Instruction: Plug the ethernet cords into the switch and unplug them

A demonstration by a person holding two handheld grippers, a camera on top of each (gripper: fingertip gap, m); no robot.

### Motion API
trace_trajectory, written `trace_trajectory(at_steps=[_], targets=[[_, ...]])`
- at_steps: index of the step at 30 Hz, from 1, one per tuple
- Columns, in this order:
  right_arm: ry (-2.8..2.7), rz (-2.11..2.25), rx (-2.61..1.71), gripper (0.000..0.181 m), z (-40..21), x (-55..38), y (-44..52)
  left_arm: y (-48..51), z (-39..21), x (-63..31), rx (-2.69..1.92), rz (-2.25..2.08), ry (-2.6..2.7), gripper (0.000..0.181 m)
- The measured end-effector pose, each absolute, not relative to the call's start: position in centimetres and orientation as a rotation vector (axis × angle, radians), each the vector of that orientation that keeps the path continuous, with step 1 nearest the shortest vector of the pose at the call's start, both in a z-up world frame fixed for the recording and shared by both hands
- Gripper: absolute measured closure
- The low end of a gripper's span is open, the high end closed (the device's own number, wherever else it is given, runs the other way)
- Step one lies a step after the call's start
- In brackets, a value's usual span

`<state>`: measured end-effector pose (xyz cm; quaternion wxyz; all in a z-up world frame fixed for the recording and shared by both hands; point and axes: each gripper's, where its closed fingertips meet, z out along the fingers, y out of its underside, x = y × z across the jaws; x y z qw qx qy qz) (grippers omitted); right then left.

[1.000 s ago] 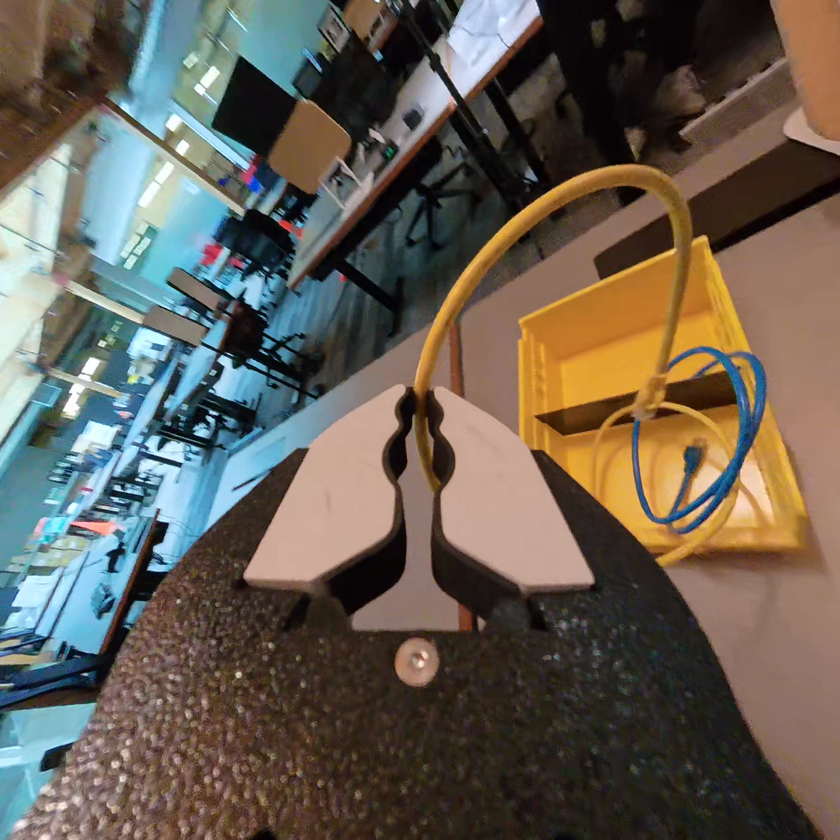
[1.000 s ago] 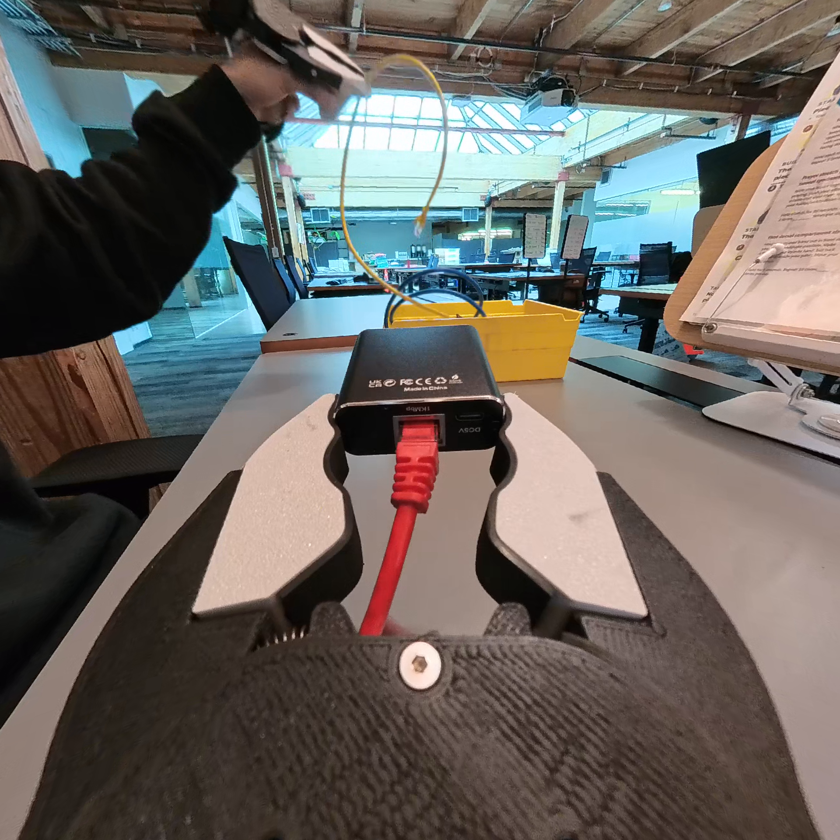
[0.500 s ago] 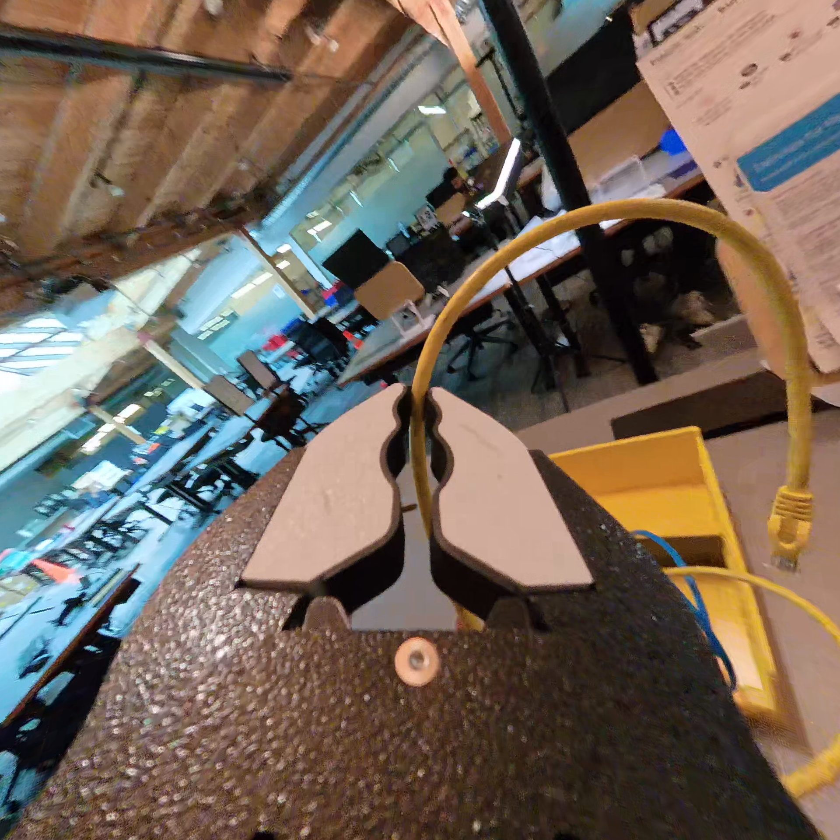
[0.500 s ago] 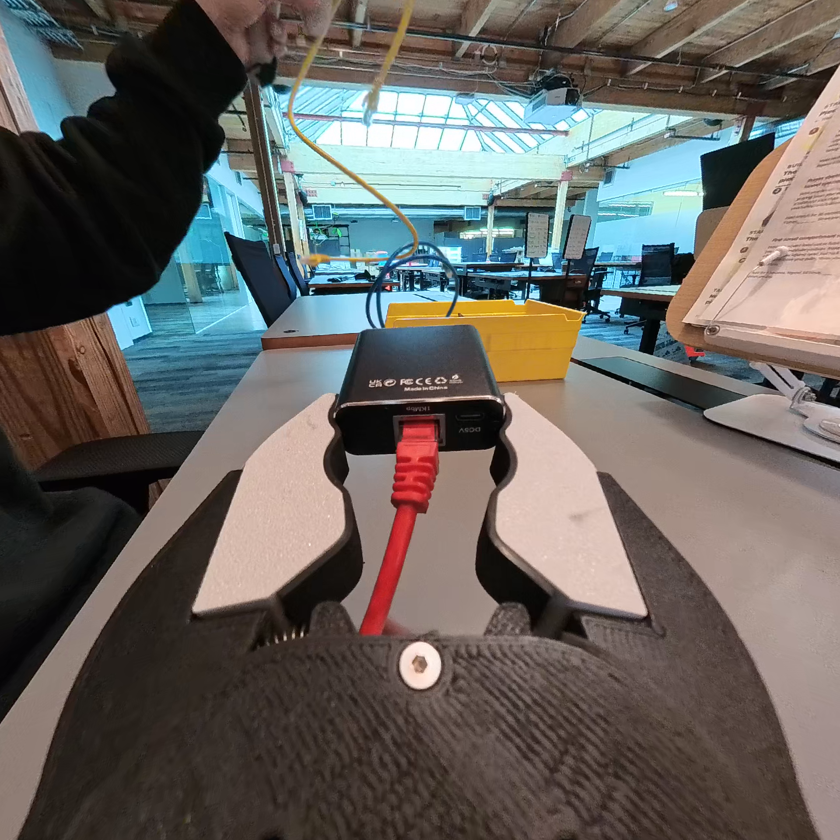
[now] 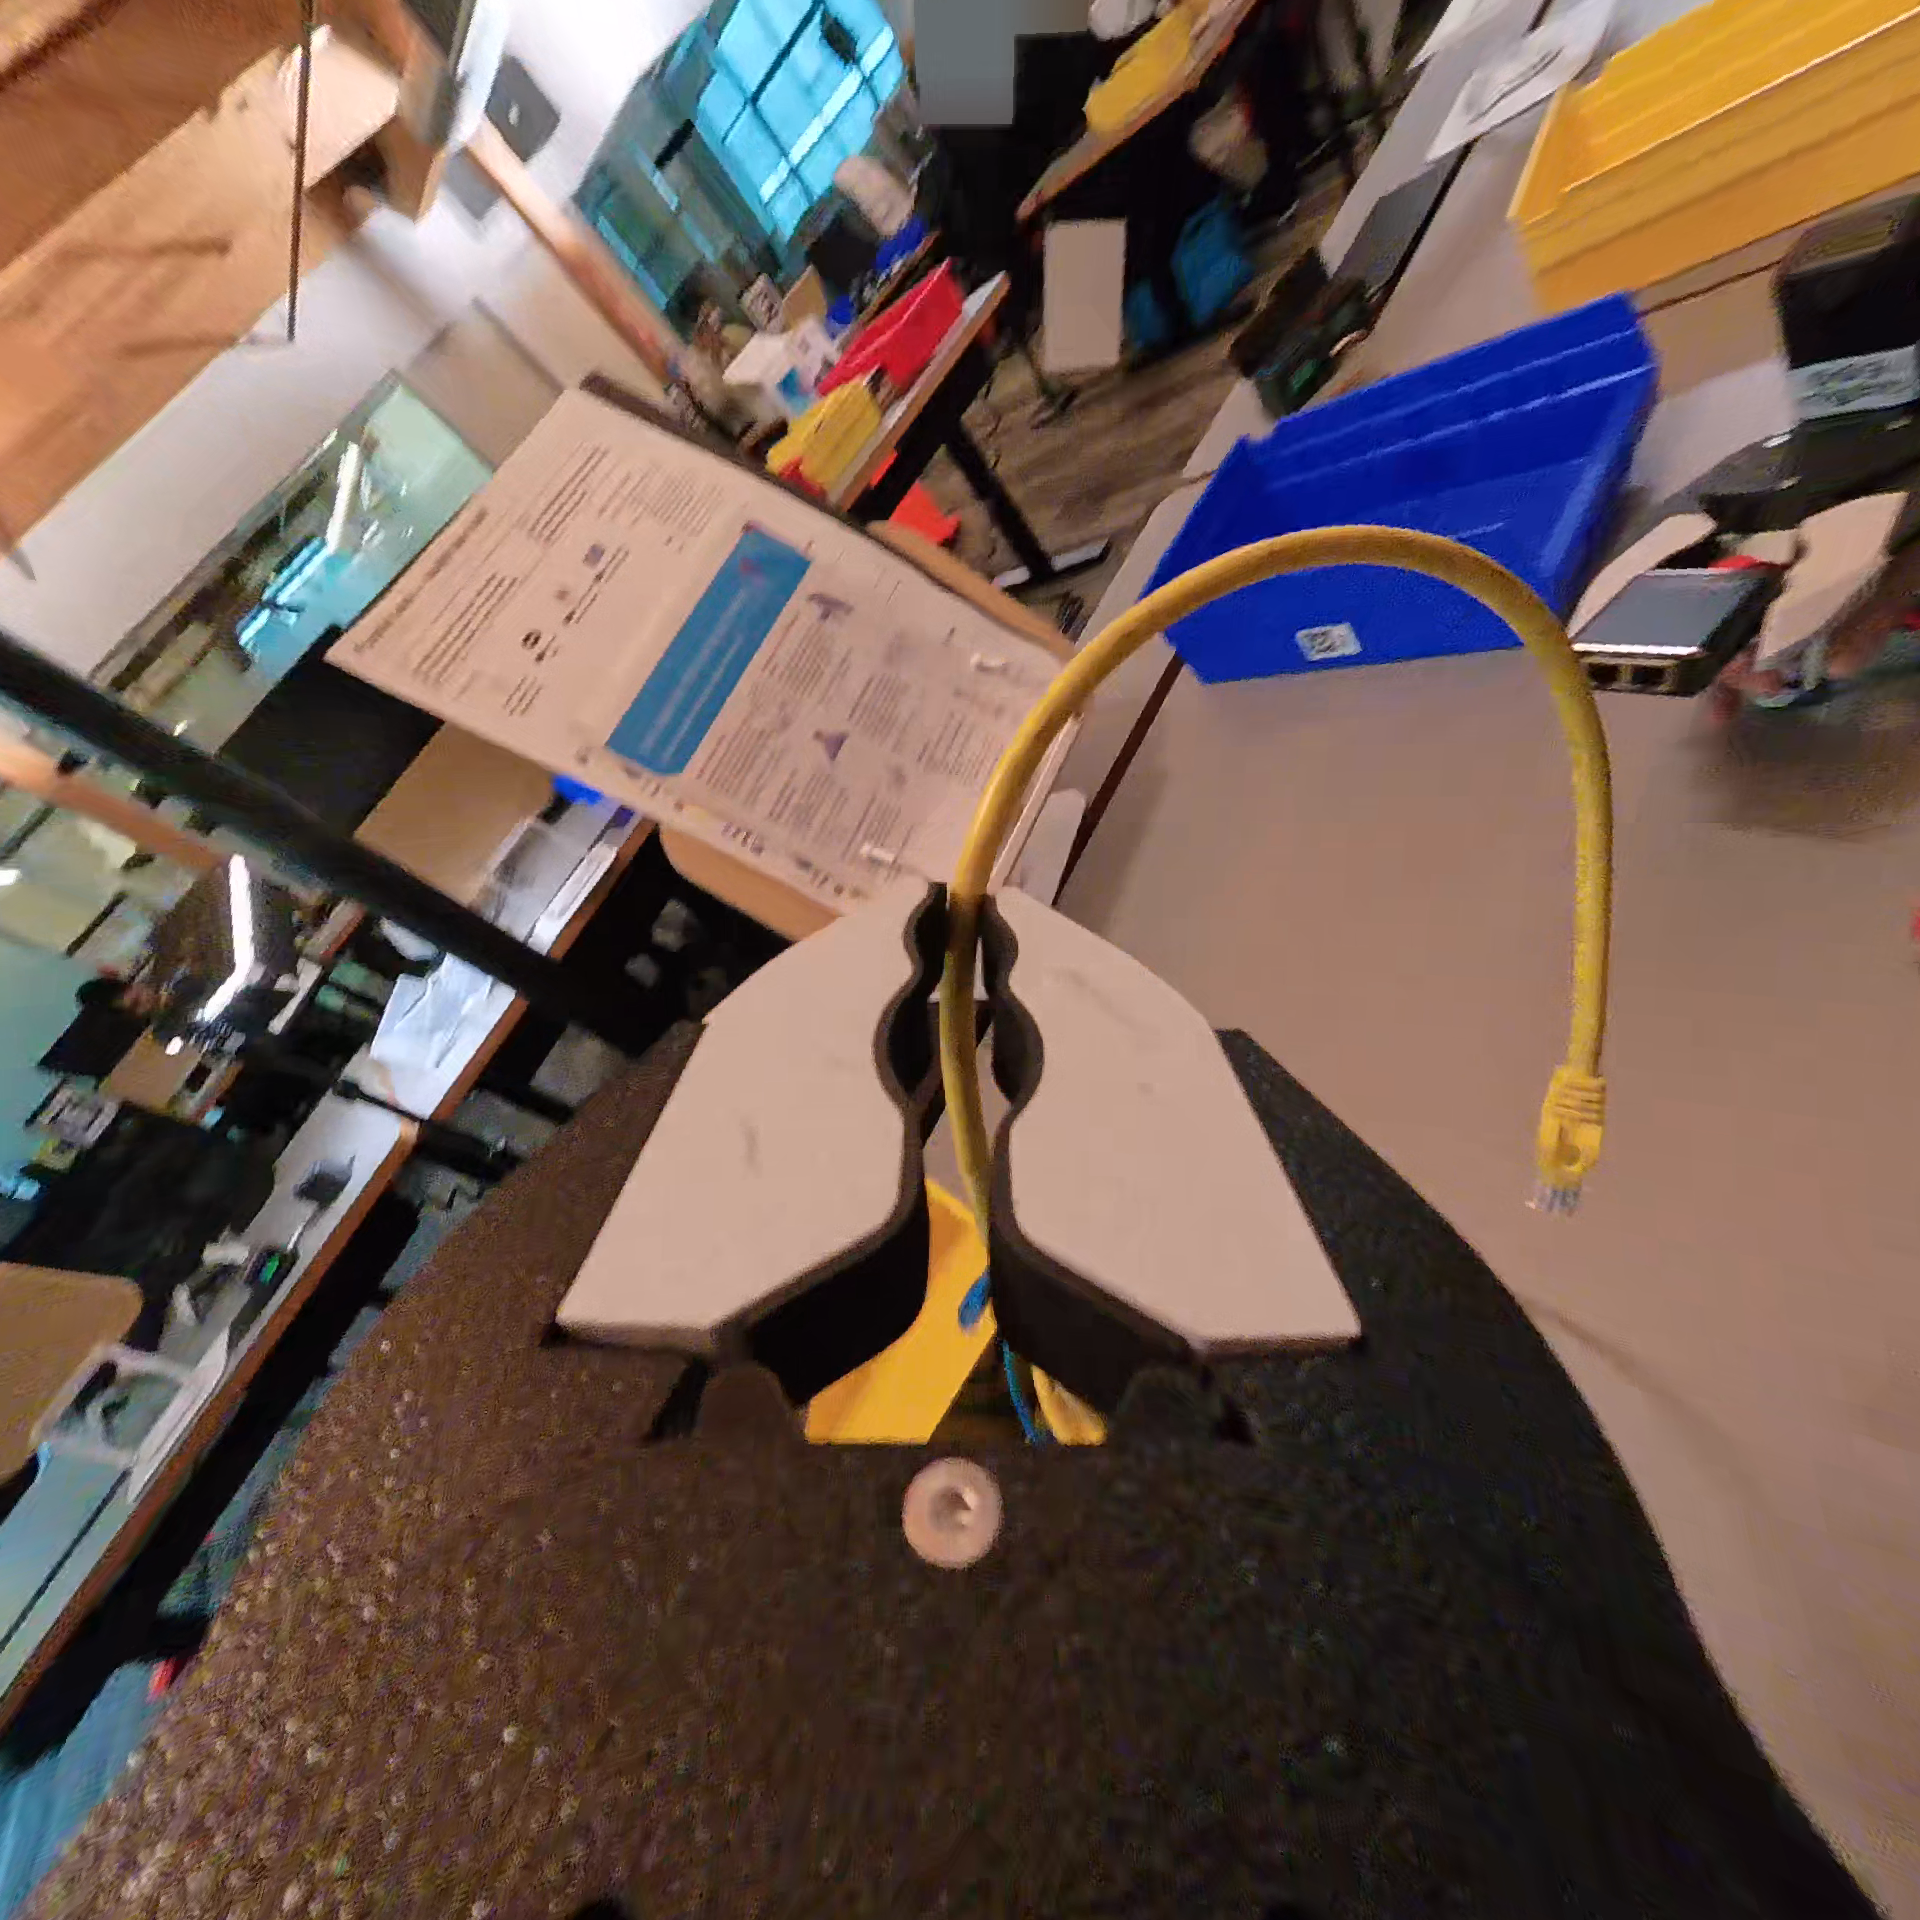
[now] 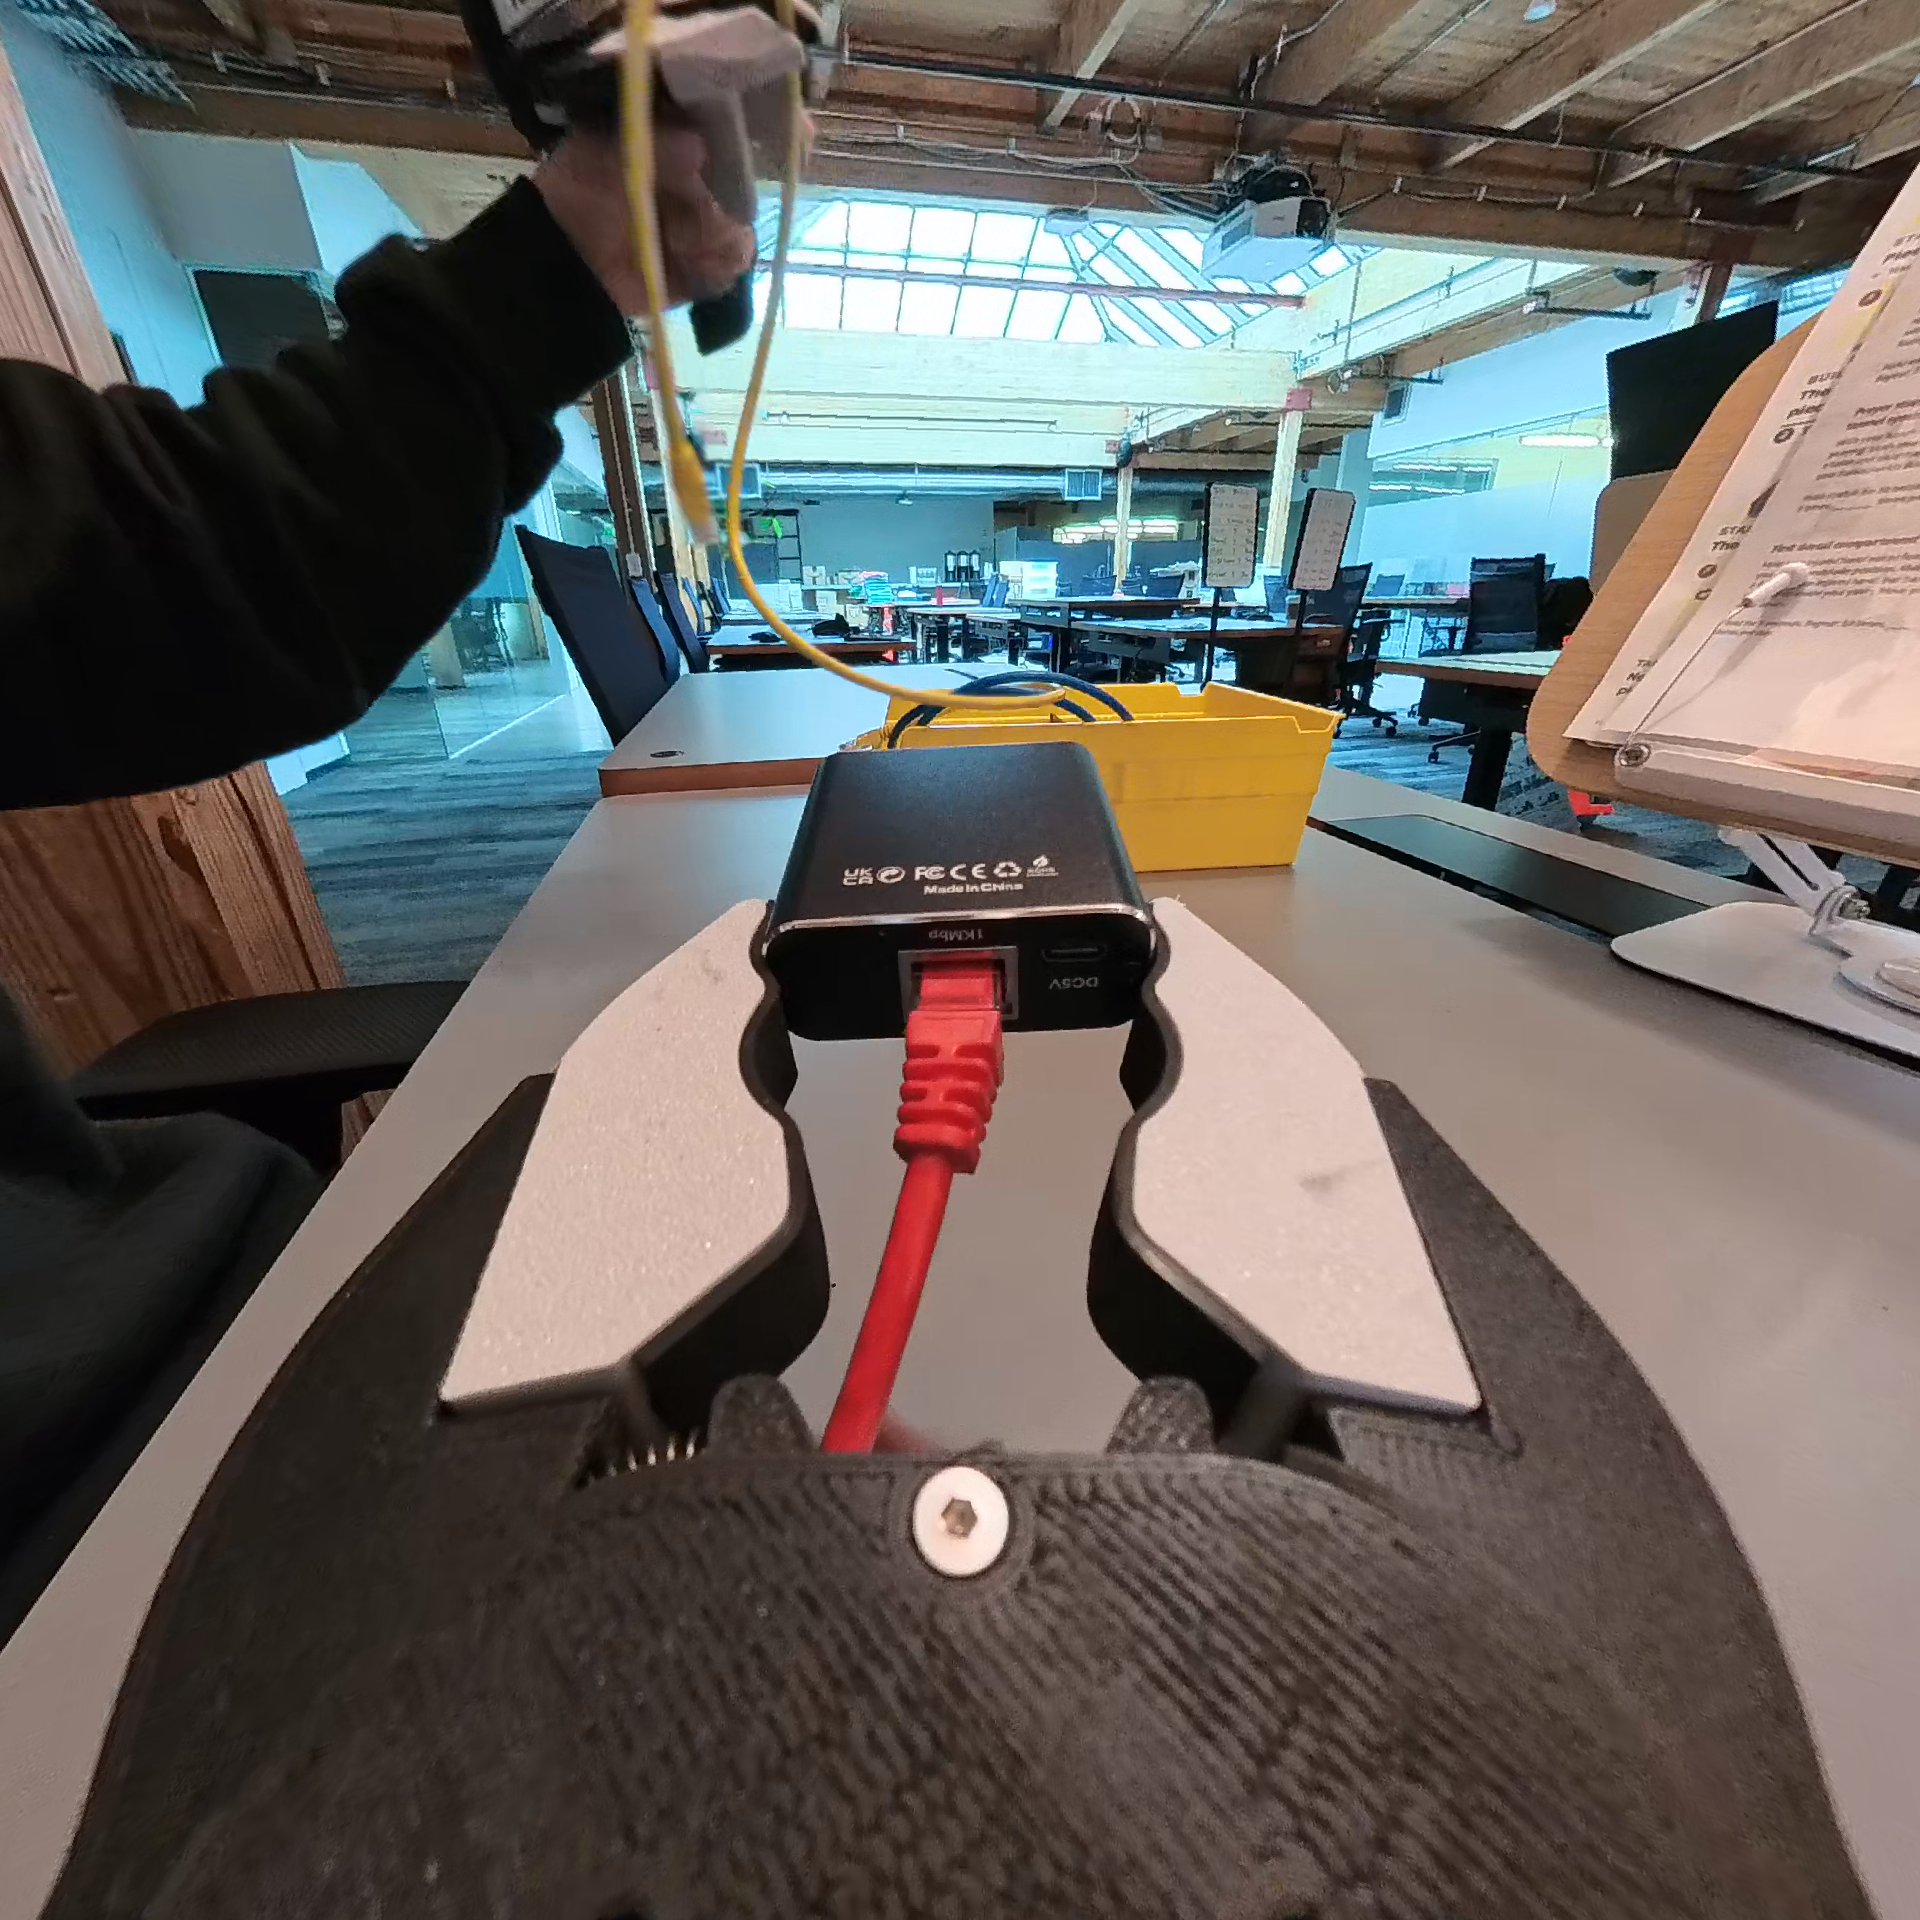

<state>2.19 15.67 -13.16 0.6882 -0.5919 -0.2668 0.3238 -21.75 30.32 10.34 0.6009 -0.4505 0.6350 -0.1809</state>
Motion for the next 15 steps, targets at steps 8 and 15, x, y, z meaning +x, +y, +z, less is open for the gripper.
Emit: trace_trajectory(at_steps=[8,15], targets=[[-0.598,0.723,-1.323,0.12,-13.2,2.2,15.6,28.9,18.5,-20.4,-0.953,-0.436,1.051,0.176],[-0.605,0.717,-1.324,0.12,-13.2,2.1,15.6,25.5,21.8,-18.3,-0.913,-0.62,0.979,0.176]])
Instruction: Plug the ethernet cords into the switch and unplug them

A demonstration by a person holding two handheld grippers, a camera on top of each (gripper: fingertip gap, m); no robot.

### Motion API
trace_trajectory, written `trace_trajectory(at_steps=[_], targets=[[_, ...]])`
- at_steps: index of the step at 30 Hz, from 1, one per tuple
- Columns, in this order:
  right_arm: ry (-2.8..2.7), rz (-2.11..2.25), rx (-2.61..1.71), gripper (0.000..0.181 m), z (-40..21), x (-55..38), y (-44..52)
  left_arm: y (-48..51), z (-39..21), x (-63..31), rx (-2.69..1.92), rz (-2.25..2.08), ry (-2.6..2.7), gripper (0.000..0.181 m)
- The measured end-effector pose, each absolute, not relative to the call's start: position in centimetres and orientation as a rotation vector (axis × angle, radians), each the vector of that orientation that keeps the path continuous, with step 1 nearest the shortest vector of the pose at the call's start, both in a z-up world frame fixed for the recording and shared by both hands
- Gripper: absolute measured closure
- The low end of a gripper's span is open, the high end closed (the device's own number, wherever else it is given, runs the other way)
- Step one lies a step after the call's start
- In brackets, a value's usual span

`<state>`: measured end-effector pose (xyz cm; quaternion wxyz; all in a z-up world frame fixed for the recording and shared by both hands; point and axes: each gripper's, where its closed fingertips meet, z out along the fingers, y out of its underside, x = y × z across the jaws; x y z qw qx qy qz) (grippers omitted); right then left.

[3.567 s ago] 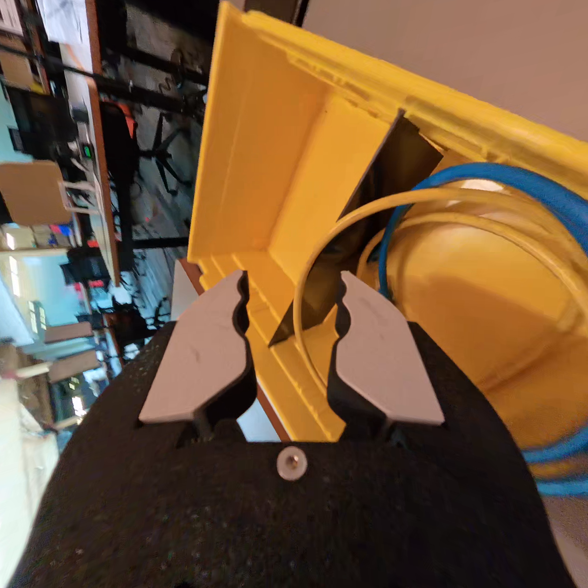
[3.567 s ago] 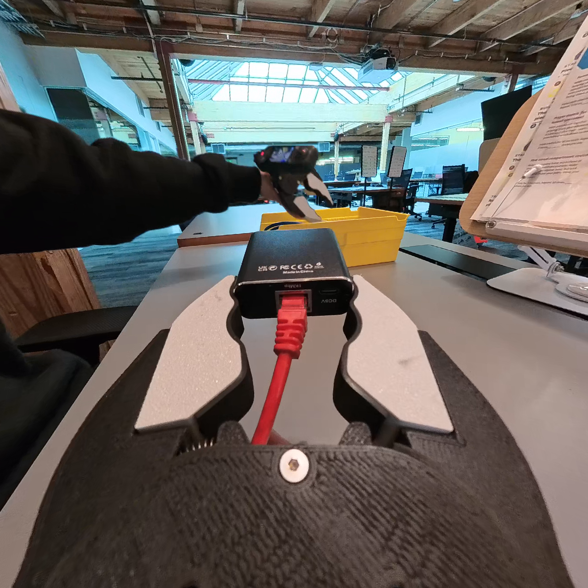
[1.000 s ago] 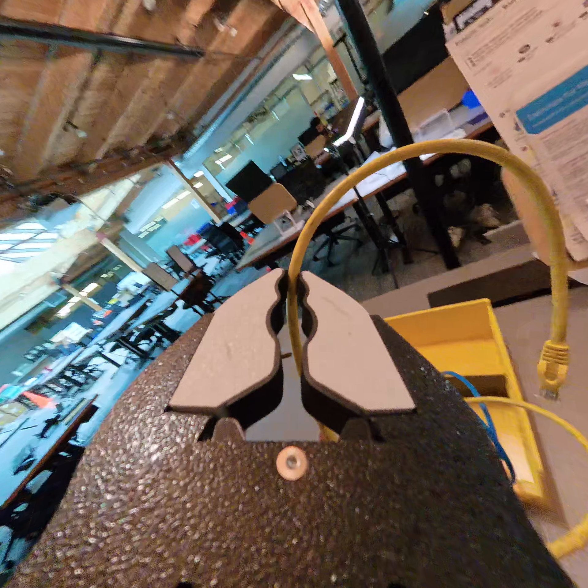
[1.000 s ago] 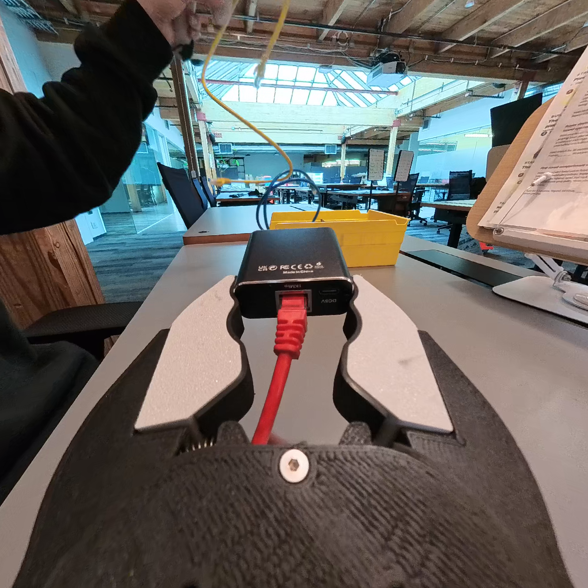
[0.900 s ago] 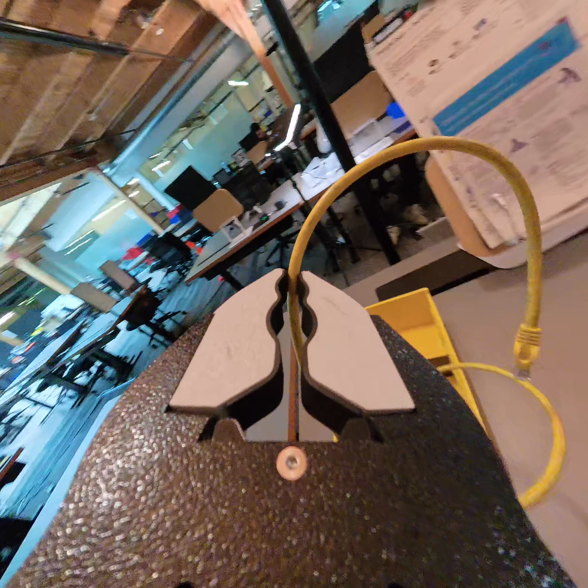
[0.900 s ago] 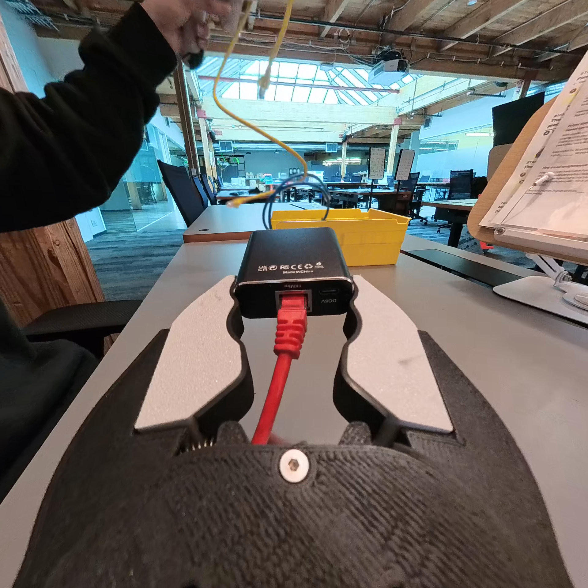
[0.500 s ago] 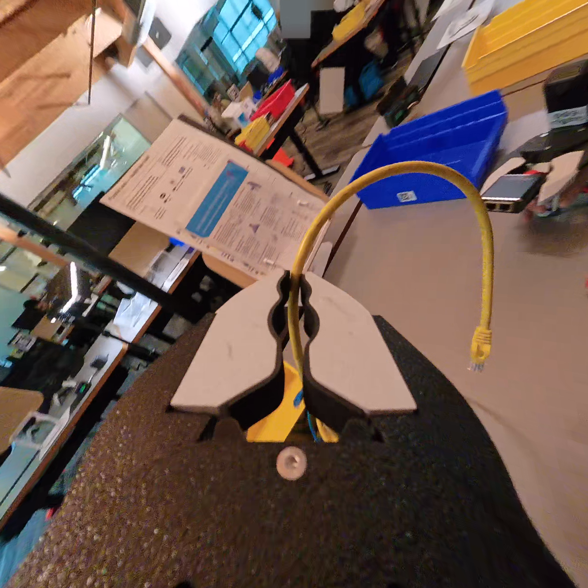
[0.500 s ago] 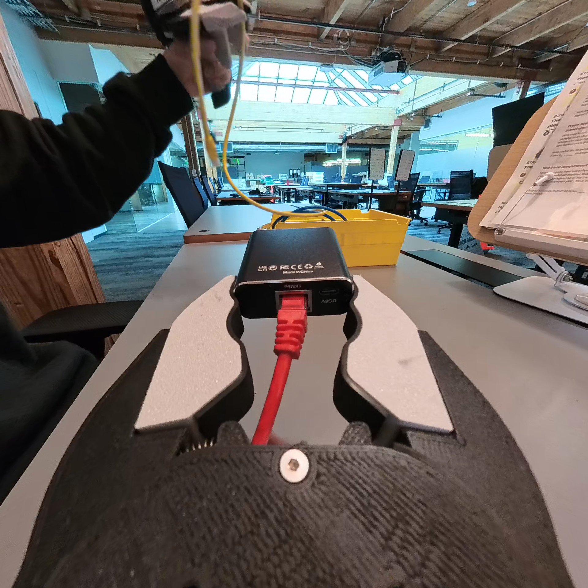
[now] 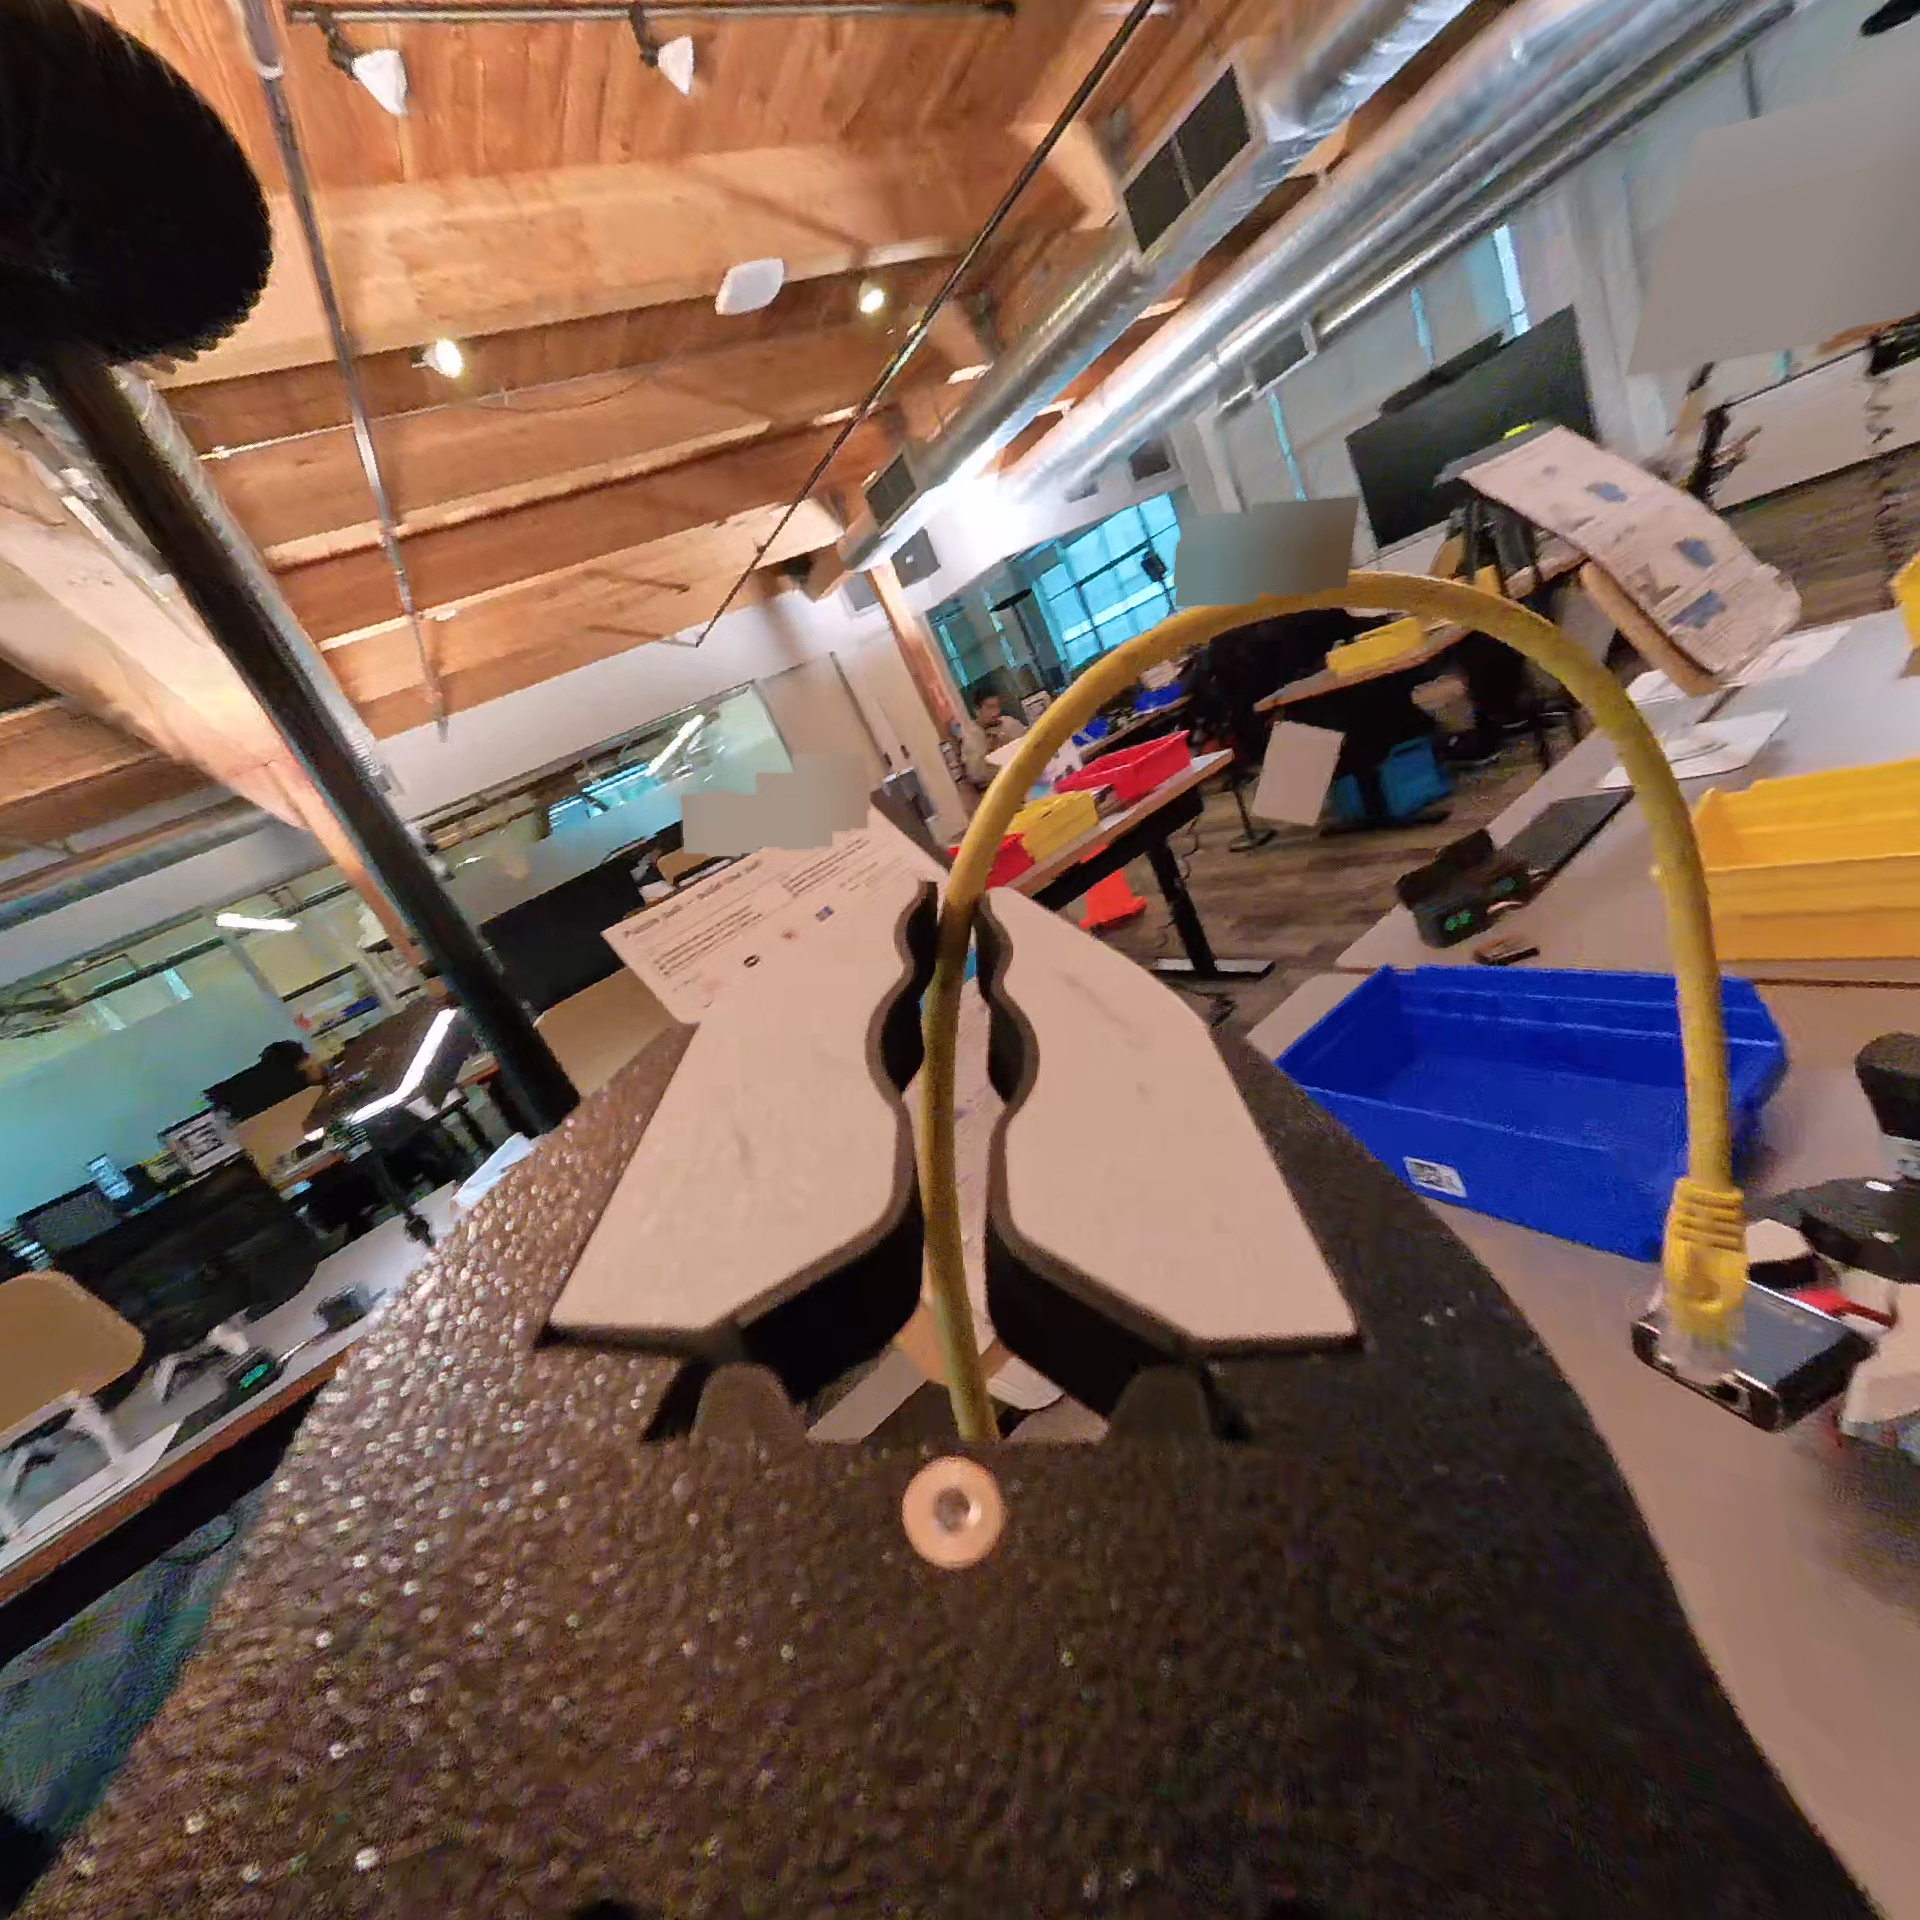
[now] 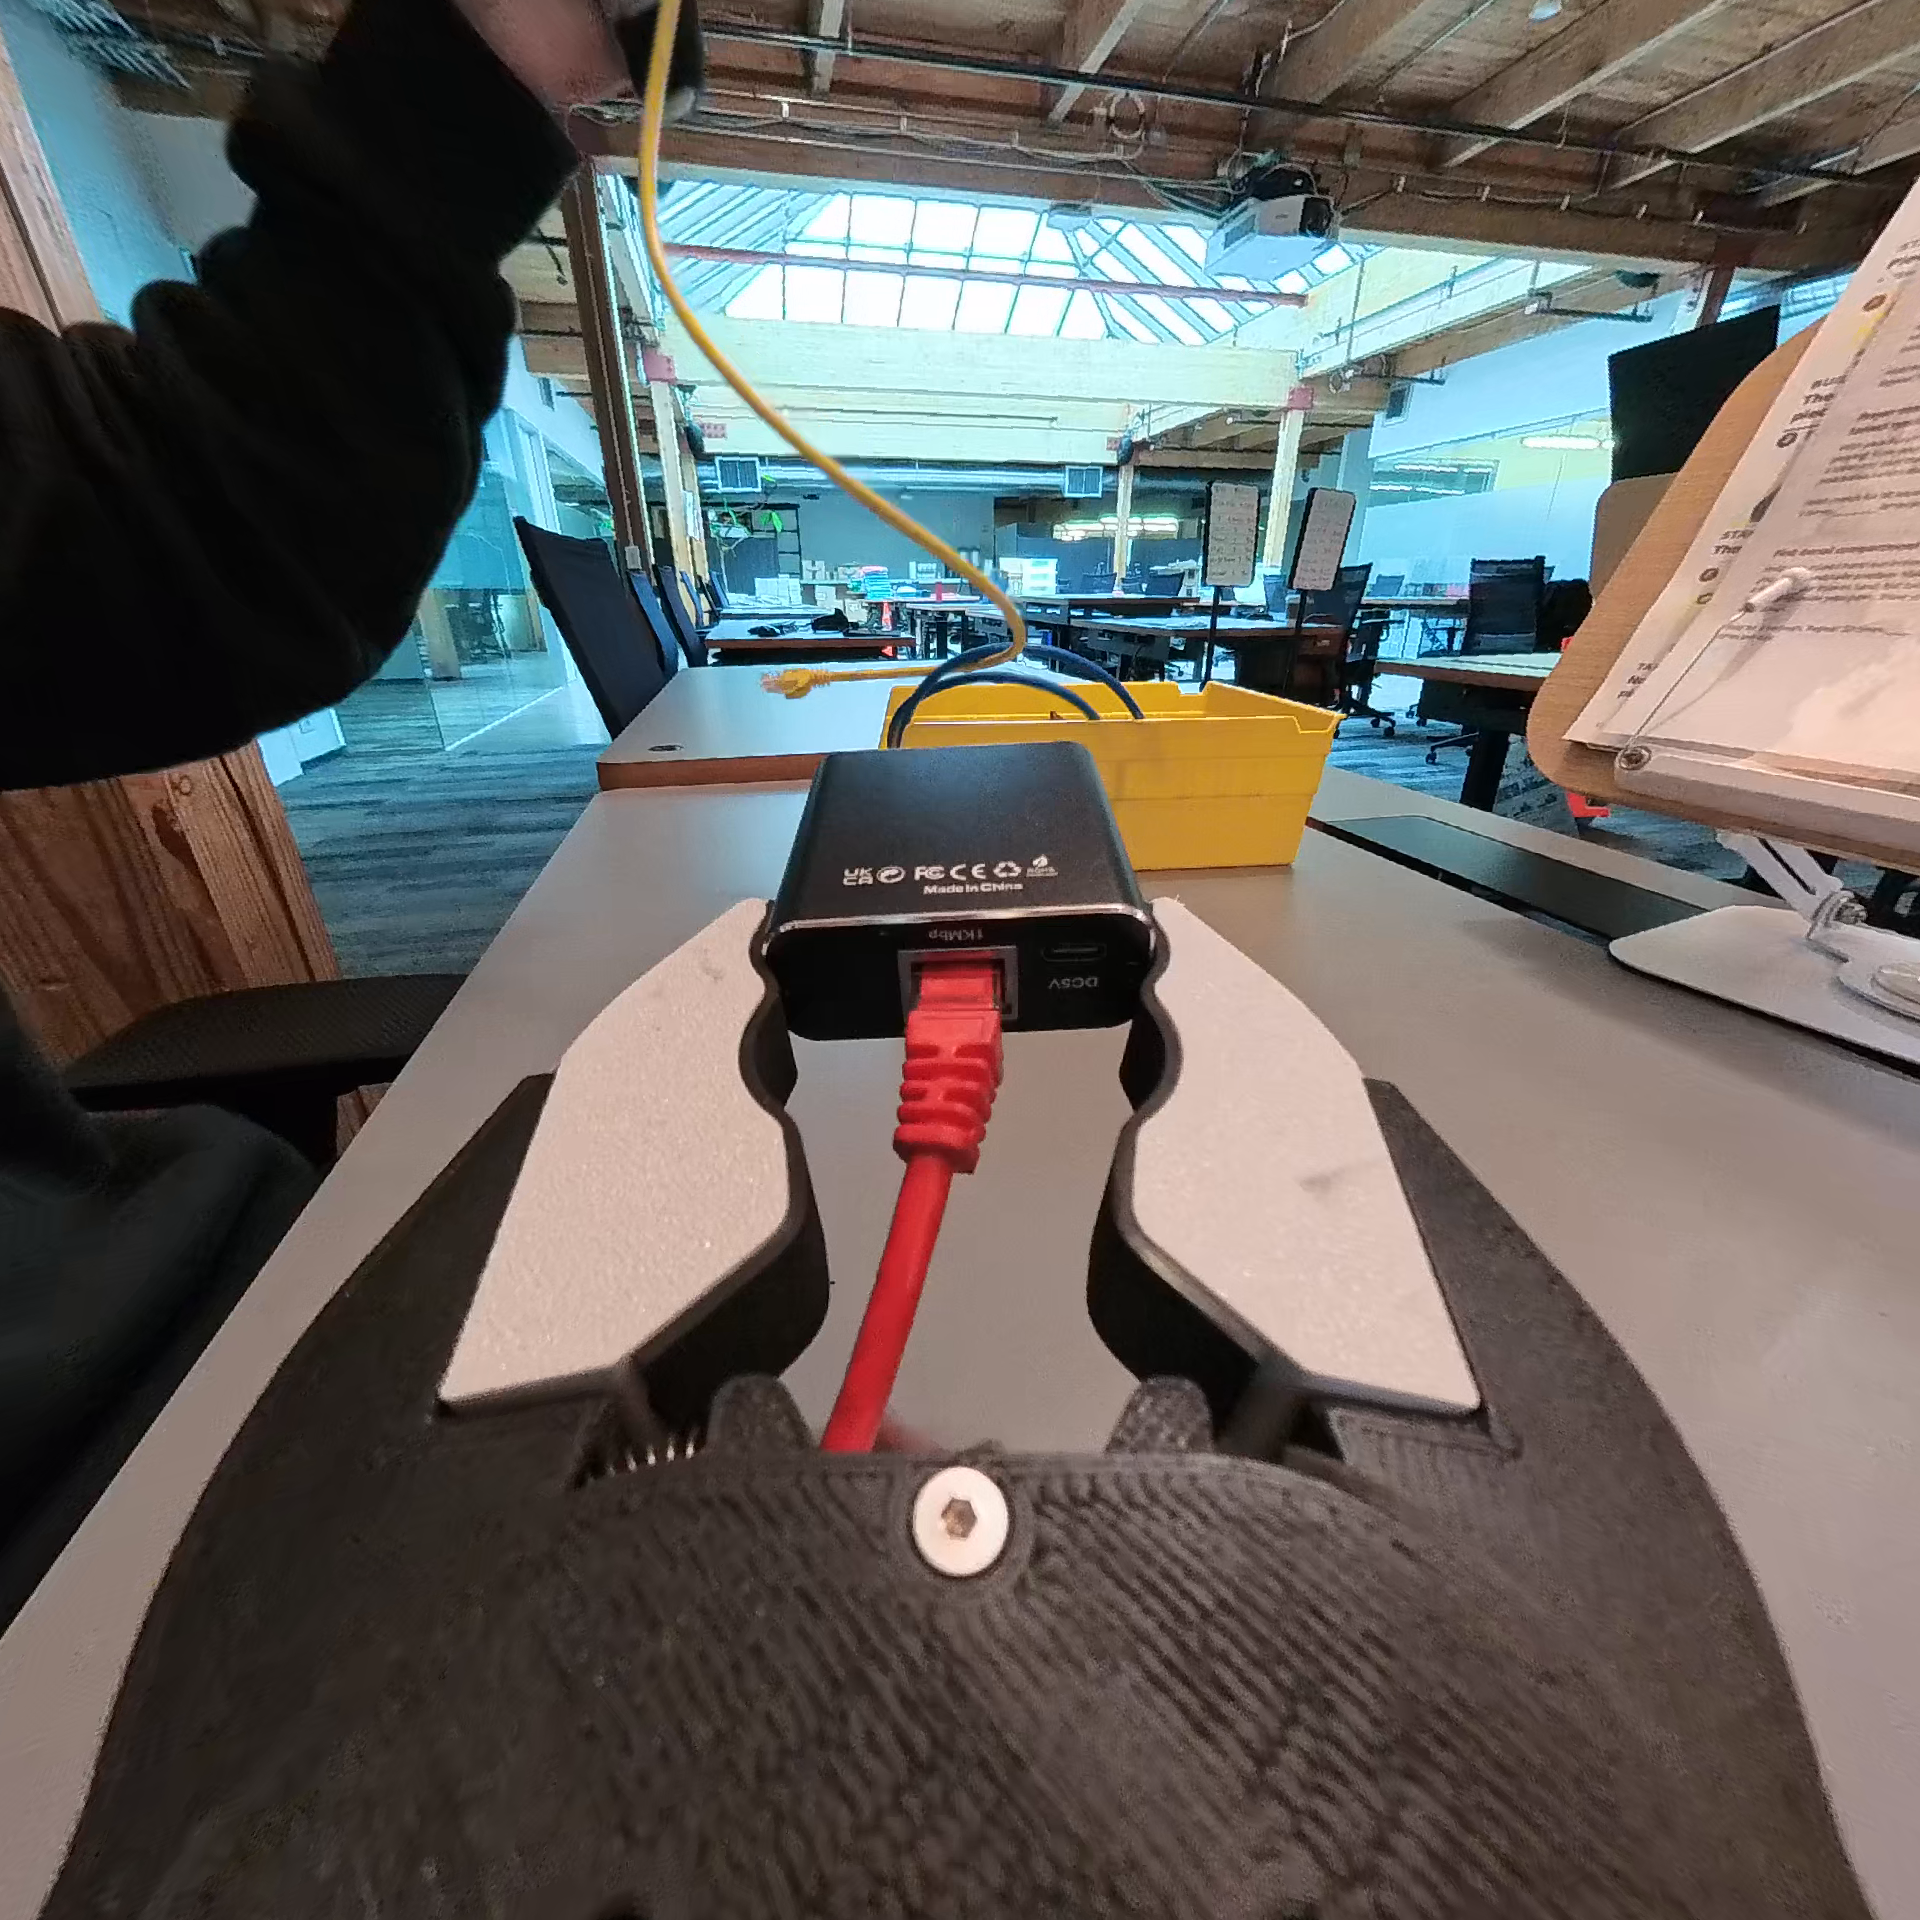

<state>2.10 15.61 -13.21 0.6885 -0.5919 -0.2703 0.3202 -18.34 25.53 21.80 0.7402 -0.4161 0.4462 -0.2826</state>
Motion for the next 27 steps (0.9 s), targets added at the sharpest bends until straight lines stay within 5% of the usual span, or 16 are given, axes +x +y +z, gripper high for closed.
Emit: trace_trajectory(at_steps=[4,12,15,27], targets=[[-0.607,0.717,-1.32,0.12,-13.2,2.1,15.5,21.9,14.8,-16.1,-0.948,-0.957,1.415,0.176],[-0.608,0.72,-1.322,0.12,-13.2,2.1,15.6,22.3,-5.7,-15.6,-1.288,-0.347,1.917,0.175],[-0.608,0.72,-1.322,0.12,-13.2,2.1,15.6,23.3,-11.1,-17.0,-1.433,-0.15,2.007,0.161],[-0.614,0.719,-1.324,0.12,-13.2,2.0,15.5,24.1,-8.3,-18.8,-1.539,-0.771,1.956,0.1]])
